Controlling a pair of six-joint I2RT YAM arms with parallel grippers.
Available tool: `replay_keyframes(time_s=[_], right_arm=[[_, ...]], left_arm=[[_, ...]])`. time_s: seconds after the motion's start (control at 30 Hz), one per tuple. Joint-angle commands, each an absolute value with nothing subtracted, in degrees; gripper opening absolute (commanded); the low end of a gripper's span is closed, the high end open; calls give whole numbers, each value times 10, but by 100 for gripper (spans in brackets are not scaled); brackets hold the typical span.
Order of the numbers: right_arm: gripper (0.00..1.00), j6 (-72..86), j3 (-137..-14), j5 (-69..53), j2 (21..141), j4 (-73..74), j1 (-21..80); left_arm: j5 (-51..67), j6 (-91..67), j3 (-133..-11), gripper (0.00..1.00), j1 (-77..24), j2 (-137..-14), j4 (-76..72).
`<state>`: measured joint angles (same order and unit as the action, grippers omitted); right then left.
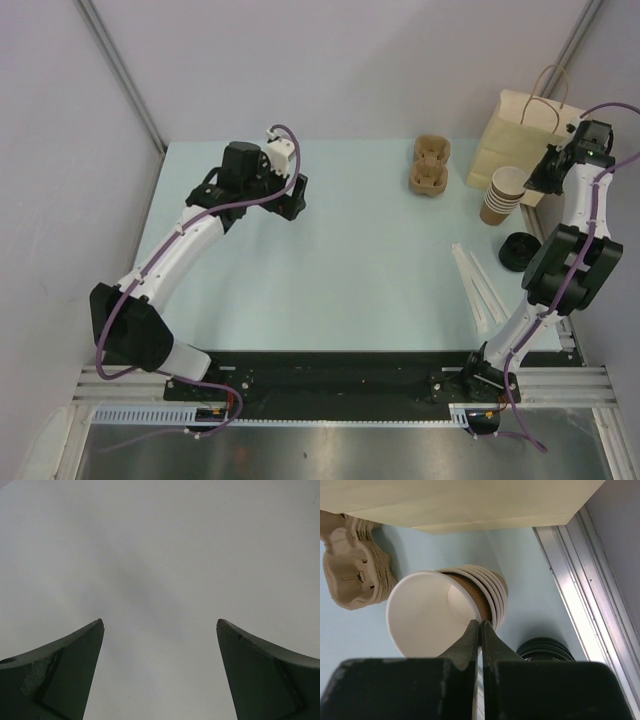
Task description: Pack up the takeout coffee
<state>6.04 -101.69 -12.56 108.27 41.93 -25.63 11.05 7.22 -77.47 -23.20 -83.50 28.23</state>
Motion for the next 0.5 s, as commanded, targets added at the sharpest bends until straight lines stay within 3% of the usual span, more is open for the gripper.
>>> replay_keyframes(time_s=[0.0, 0.47], right_arm=[[0, 80, -1056, -156, 1056, 419, -268], [0, 102, -1153, -218, 1032, 480, -299]], left_arm=[[125, 62, -802, 99, -241, -839, 265], [125, 46, -811, 100, -242, -838, 265]])
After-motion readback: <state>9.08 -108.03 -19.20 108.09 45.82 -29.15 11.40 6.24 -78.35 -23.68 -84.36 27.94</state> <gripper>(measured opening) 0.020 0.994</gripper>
